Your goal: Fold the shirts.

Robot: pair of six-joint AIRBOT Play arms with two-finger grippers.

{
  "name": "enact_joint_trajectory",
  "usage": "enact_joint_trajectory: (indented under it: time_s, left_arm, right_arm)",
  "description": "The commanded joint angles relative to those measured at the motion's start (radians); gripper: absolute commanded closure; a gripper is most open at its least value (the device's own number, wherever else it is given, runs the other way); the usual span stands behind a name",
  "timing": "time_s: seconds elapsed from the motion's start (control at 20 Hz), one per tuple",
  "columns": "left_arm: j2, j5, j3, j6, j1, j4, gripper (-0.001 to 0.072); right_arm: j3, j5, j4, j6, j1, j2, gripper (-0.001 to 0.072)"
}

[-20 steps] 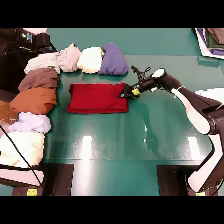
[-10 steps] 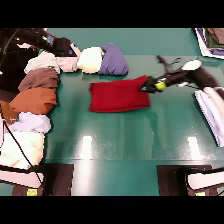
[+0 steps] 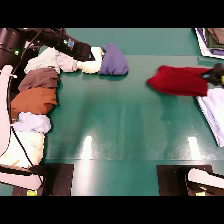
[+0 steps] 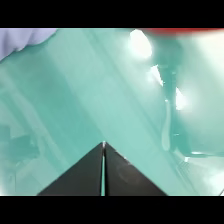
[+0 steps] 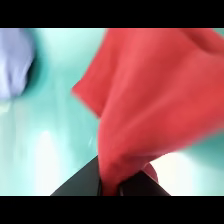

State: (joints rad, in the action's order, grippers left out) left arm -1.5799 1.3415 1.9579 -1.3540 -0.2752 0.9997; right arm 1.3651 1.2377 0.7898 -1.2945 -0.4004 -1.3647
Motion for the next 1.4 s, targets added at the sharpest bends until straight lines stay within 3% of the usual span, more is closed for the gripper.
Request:
enact_joint_trajectory:
  time_s: [0.0,0.4,0.7,1.0,1.25,1.3,1.35]
  left_arm:
    - [0.001,-0.015,0.0,0.0,-0.033,-0.001,0.0685]
    - [0.001,-0.014,0.0,-0.001,-0.032,-0.011,0.0685]
    - [0.001,-0.014,0.0,0.0,-0.032,-0.011,0.0685]
    - [0.001,-0.005,0.0,0.002,-0.032,-0.008,0.0685]
    - [0.001,0.005,0.0,0.027,-0.032,-0.008,0.0685]
    - [0.001,0.005,0.0,0.028,-0.032,-0.008,0.0685]
    - [0.001,0.005,0.0,0.028,-0.032,-0.008,0.0685]
  right_arm:
    - [0.13,-0.016,0.006,0.021,-0.119,-0.061,0.0691]
    - [0.441,0.077,-0.037,0.021,-0.199,-0.154,0.0691]
    - [0.554,0.244,-0.035,0.021,-0.288,-0.152,0.0691]
    - [0.313,0.256,0.11,0.021,-0.404,0.014,0.0691]
    - [0.053,0.266,0.323,0.021,-0.528,0.165,0.0685]
    - [0.004,0.267,0.367,0.021,-0.553,0.19,0.0605]
    - [-0.039,0.266,0.403,0.021,-0.575,0.211,0.0376]
